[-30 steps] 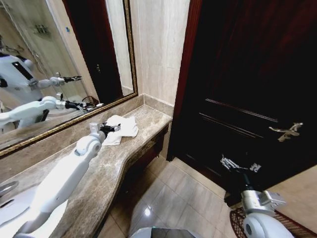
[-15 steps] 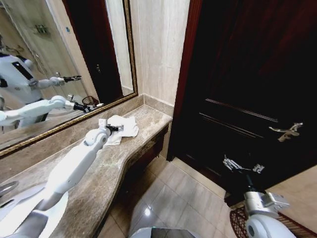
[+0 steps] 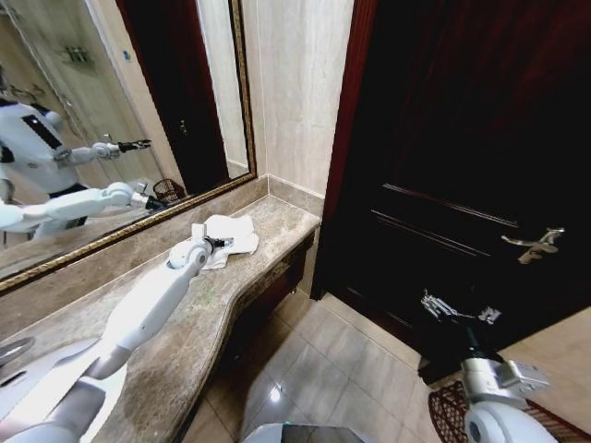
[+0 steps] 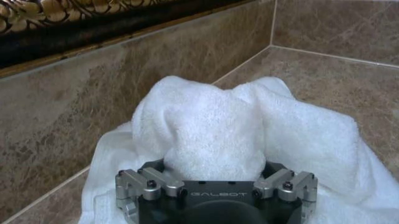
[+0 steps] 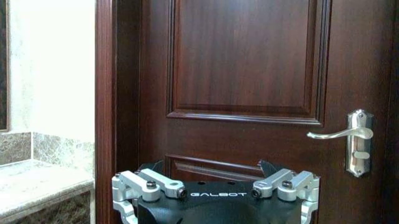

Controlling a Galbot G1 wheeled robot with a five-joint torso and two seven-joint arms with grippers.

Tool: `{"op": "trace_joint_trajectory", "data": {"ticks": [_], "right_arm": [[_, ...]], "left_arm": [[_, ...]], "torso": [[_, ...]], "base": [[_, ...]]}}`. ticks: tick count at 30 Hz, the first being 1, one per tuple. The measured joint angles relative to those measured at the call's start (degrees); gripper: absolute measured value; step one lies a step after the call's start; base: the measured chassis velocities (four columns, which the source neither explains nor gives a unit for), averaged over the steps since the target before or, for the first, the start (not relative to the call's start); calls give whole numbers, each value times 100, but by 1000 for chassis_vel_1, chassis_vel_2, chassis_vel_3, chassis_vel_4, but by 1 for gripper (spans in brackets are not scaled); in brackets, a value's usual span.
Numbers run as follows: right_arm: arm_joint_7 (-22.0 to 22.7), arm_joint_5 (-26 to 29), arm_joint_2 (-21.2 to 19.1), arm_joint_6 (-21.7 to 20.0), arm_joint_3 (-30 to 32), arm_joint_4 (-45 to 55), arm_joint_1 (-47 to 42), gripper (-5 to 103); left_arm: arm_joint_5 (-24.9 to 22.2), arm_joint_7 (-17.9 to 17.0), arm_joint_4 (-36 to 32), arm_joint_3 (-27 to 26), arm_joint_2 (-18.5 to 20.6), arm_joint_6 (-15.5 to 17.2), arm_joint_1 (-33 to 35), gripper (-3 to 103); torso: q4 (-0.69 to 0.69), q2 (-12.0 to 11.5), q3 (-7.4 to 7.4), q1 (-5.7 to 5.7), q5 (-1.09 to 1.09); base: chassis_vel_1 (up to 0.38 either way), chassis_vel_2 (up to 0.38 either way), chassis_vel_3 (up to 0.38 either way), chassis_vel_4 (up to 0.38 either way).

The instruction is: Discard the used towel into the hamper.

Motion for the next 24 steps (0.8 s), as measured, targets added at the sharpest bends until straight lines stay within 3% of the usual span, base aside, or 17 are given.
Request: {"op": "trace_joint_trajectory", "data": {"ticks": [5, 14, 16, 20, 24], "right_arm": [[18, -3, -3, -1, -26, -11, 25, 100], [26, -43, 5, 9, -80, -40, 13, 100], [30, -57, 4, 11, -98, -42, 13, 100], [56, -96, -14, 12, -177, -47, 29, 100], [85, -105, -27, 8, -211, -50, 47, 100]], "left_arm": [[25, 16, 54, 22, -16, -42, -9, 94], [217, 121, 152, 83, -18, -149, -32, 57], [219, 122, 155, 85, -19, -153, -30, 57], [222, 122, 158, 87, -21, -175, -12, 36], [222, 122, 160, 89, -20, -182, -18, 29]], "torso": [[1, 0, 0, 0, 0], [0, 1, 0, 0, 0], [0, 1, 0, 0, 0], [0, 1, 0, 0, 0], [1, 1, 0, 0, 0]], "base": [[0, 0, 0, 0], [0, 0, 0, 0], [0, 0, 0, 0], [0, 0, 0, 0], [0, 0, 0, 0]]}}
